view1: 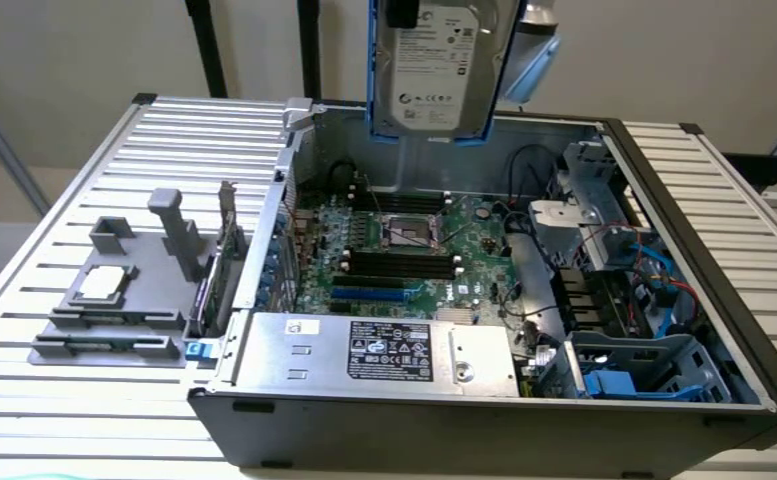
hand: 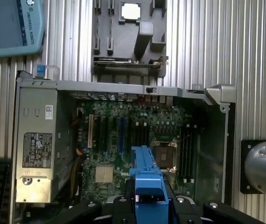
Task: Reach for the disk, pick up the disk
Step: 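Pick up the disk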
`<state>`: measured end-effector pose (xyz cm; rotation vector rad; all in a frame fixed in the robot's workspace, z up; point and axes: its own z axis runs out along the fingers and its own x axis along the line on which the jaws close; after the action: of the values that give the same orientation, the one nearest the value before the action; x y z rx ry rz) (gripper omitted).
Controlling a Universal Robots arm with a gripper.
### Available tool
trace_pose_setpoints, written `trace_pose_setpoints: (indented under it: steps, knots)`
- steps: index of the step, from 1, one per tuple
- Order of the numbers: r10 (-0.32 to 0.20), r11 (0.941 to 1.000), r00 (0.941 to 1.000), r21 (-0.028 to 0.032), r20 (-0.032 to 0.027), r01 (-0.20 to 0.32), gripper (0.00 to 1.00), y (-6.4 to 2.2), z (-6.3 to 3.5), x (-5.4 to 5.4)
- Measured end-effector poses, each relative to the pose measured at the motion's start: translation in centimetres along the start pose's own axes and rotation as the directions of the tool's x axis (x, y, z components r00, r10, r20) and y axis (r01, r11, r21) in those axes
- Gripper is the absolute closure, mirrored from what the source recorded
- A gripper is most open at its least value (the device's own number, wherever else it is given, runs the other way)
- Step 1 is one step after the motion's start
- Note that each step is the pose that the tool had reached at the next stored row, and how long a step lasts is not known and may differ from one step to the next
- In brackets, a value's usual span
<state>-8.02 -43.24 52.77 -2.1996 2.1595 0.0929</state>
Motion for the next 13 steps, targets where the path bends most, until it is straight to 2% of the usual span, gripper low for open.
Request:
trace_pose_setpoints:
  steps: [13]
  knots:
    - [0.000, 1.0000, 1.0000, 0.0000, 0.0000, 0.000, 0.67, -3.55, -0.08, 3.4]
